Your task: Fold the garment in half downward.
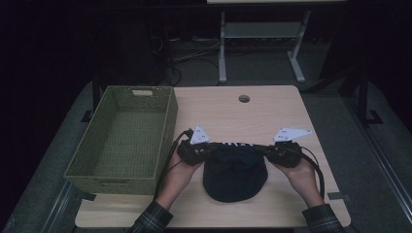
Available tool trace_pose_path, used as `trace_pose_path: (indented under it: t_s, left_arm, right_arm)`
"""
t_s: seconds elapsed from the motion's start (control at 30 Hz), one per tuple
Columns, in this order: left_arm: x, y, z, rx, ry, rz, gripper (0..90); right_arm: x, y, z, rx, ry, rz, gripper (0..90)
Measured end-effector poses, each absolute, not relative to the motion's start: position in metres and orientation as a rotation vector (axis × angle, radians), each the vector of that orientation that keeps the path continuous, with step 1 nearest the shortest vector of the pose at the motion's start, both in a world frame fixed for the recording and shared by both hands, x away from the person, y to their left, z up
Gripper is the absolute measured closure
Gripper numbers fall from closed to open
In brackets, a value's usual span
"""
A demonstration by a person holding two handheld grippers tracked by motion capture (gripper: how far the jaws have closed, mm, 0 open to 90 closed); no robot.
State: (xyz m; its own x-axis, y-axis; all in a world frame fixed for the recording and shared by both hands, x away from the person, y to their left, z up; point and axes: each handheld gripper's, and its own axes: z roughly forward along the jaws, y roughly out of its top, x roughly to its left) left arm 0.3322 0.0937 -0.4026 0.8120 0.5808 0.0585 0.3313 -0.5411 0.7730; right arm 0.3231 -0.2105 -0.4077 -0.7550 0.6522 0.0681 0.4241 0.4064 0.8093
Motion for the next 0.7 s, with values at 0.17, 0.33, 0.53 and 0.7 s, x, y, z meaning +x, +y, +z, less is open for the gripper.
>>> trace_pose_path:
  t_s: [0.17, 0.33, 0.53, 0.7]
  left_arm:
    - [0.324, 0.095, -0.409, 2.199, 0.665, 0.377, 81.1]
    - [0.313, 0.099, -0.413, 2.202, 0.653, 0.354, 80.7]
    - [0.298, 0.102, -0.419, 2.217, 0.632, 0.319, 79.4]
    - [0.289, 0.105, -0.423, 2.227, 0.632, 0.299, 73.4]
  right_arm:
    - [0.313, -0.212, -0.413, 0.945, 2.411, 1.288, 84.7]
    - [0.303, -0.211, -0.419, 0.947, 2.428, 1.291, 84.2]
    - [0.289, -0.212, -0.428, 0.962, 2.461, 1.284, 82.7]
    - [0.281, -0.215, -0.434, 0.995, 2.471, 1.301, 78.9]
